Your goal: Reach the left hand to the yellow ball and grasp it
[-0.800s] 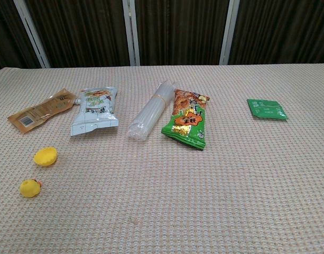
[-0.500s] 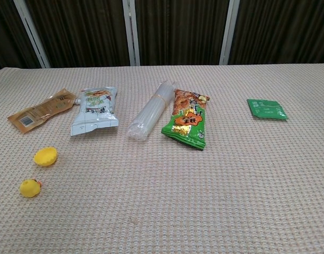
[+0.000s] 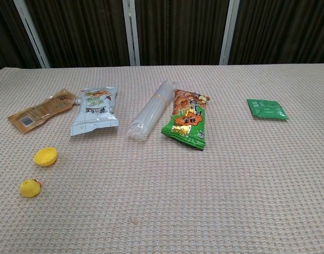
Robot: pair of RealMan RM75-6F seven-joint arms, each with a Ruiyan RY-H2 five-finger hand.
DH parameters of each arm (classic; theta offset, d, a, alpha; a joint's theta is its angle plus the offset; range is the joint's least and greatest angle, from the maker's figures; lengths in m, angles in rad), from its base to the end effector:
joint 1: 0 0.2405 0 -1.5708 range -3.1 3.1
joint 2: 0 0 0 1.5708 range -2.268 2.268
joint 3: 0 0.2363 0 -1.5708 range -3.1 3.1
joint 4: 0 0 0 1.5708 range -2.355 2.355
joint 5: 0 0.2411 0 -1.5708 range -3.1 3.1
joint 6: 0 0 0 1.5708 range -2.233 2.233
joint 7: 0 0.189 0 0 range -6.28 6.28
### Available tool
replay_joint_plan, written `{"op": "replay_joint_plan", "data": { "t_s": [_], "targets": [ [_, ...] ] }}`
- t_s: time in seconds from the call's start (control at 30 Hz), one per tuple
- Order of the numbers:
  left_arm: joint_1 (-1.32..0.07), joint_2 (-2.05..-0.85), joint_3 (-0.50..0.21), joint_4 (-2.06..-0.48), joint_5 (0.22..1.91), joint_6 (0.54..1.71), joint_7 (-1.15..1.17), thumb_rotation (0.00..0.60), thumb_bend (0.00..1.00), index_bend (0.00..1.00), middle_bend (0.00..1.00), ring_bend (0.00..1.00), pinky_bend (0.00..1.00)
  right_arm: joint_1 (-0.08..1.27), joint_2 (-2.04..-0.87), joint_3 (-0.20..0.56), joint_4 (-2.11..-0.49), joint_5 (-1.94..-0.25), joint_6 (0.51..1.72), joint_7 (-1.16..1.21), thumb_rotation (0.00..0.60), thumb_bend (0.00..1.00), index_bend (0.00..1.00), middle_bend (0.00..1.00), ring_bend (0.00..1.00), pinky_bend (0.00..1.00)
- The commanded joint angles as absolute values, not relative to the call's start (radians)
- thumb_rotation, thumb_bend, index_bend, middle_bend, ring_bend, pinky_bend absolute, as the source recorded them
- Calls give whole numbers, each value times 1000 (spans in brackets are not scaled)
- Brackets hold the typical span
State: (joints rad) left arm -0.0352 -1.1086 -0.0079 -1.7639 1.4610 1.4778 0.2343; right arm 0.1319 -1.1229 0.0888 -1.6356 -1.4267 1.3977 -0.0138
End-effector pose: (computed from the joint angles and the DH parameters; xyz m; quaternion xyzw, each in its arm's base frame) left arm -0.2926 0.1995 0.1033 -0.6069 -0.3981 -0.3231 0.6073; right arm -0.3023 -0.2498 0.1147 0.5884 -0.4098 0.3830 0.5824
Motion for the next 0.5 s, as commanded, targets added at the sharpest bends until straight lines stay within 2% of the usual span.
{"op": "replay_joint_plan", "data": {
  "t_s": [0.03, 0.23, 0.33, 0.5],
  "targets": [
    [-44, -1113, -3, -1771, 1471, 1465, 253, 600, 0, 68, 0, 0, 0, 131, -1122, 89, -1640, -1423, 1396, -10, 600, 16, 0, 0, 0, 0],
    [-77, -1133, 1, -1786, 1469, 1410, 318, 600, 66, 334, 0, 0, 0, 132, -1120, 85, -1643, -1432, 1395, -12, 600, 16, 0, 0, 0, 0],
    [-104, -1152, -5, -1803, 1448, 1367, 370, 600, 101, 363, 0, 0, 0, 132, -1120, 85, -1643, -1433, 1396, -12, 600, 16, 0, 0, 0, 0],
    [-155, -1210, -19, -1835, 1403, 1292, 468, 600, 102, 370, 0, 0, 0, 131, -1118, 84, -1643, -1439, 1400, -6, 600, 16, 0, 0, 0, 0]
  ]
}}
